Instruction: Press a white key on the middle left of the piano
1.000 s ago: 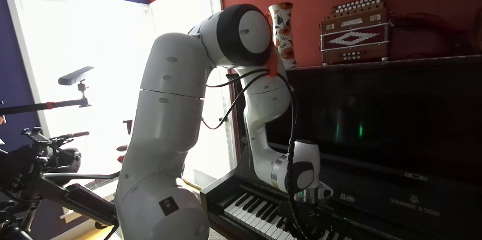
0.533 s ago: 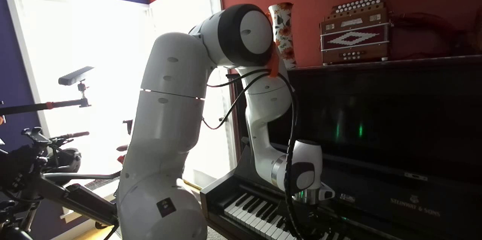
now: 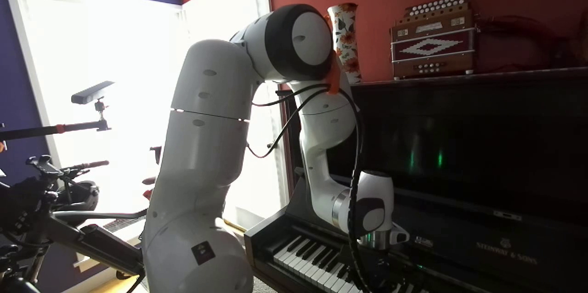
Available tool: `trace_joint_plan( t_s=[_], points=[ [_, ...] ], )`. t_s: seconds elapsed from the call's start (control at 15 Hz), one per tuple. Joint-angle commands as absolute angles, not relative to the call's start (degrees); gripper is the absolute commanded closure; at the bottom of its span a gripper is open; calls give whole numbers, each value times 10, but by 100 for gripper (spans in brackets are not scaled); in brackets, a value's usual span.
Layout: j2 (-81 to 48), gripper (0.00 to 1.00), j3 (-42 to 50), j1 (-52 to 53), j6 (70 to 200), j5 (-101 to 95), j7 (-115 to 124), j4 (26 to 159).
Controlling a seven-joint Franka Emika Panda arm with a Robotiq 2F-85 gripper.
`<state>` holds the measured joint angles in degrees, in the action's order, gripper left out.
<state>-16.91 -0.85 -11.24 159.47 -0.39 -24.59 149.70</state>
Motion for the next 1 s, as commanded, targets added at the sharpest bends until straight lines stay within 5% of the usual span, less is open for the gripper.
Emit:
trace_joint_plan(
  t_s=[0.0,0.73,0.8,0.93],
  points=[
    [-147,100,16,-97,1575,-38,-218,1506],
    [-80,99,22,-88,1557,-48,-205,1529],
    [-71,74,24,-88,1556,-48,-203,1532],
    [-57,69,27,-86,1554,-51,-199,1537]
  ],
)
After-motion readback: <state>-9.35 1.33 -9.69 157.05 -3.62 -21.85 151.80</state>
